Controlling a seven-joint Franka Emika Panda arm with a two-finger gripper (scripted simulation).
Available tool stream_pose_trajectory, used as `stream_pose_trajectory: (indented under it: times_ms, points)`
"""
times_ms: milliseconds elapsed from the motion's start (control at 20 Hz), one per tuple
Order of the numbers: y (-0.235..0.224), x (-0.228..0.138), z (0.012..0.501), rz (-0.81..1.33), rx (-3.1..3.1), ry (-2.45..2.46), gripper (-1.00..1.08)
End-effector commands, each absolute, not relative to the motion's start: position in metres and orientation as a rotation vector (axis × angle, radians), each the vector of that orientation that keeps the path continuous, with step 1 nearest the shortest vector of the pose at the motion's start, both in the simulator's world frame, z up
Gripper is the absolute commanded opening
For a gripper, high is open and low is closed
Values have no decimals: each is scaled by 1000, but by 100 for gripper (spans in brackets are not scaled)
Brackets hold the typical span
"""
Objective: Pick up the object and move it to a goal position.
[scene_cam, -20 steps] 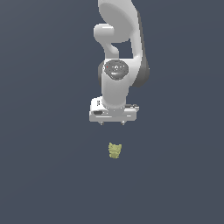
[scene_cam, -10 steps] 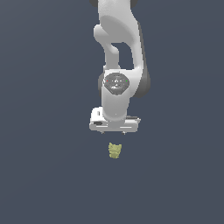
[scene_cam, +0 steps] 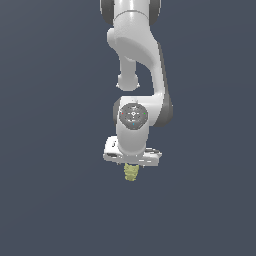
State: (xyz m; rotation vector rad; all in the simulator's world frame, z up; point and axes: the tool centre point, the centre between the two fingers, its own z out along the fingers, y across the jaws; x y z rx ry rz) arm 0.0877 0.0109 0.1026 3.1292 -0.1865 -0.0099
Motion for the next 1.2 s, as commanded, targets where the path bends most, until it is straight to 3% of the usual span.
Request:
stream_pose_trajectory:
  times_ms: [0, 600, 1150]
  points:
    - [12, 94, 97, -5, 3131, -212, 100]
    - [13, 101, 86, -1, 3132, -241, 100]
    - [13, 101, 39, 0, 3132, -244, 100]
